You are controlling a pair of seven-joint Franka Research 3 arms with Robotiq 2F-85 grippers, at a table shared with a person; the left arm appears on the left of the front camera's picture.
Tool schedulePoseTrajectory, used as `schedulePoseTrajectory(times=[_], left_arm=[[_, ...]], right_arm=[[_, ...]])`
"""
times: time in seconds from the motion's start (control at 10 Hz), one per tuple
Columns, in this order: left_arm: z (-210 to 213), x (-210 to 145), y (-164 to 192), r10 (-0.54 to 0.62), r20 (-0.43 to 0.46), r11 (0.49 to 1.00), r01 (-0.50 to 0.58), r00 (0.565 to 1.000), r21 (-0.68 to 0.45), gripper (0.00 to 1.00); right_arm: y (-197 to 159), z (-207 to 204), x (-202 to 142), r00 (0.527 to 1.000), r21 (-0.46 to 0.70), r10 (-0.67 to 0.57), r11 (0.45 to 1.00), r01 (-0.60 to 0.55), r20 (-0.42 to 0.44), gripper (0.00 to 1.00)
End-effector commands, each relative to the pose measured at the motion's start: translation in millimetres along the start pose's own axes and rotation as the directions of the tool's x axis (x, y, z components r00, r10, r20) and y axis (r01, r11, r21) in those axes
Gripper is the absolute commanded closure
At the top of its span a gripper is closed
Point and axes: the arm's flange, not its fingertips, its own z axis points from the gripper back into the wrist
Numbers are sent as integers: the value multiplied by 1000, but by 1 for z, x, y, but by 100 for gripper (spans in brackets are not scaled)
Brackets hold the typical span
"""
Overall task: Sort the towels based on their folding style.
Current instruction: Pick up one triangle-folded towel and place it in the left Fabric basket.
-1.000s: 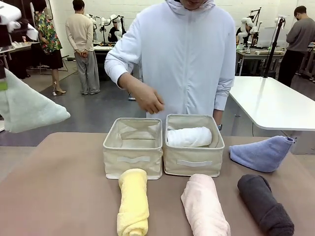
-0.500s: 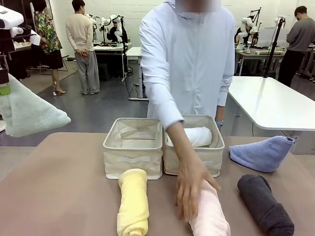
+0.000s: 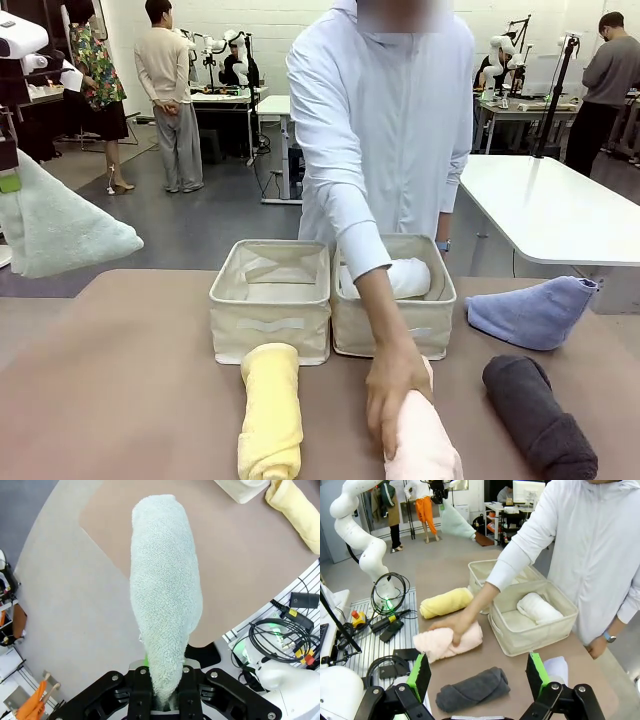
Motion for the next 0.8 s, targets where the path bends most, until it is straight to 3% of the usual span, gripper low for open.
schedulePoseTrajectory(times=[0.0,0.1,0.3,0.5,0.7], left_arm=[[11,11,-6,-136,46,991,136,990,2,85],[22,20,-12,-270,84,962,272,959,-18,85],[38,47,-29,-565,146,816,576,812,-51,85],[39,84,-50,-673,120,728,682,730,-64,85],[31,120,-68,-762,152,621,777,629,-99,85]], right_arm=[[-2,1,2,999,2,16,1000,-16,28,0],[-2,1,2,999,2,16,1000,-16,28,0],[-2,1,2,999,2,16,1000,-16,28,0],[-2,1,2,999,2,16,1000,-16,28,0],[-2,1,2,999,2,16,1000,-16,28,0]])
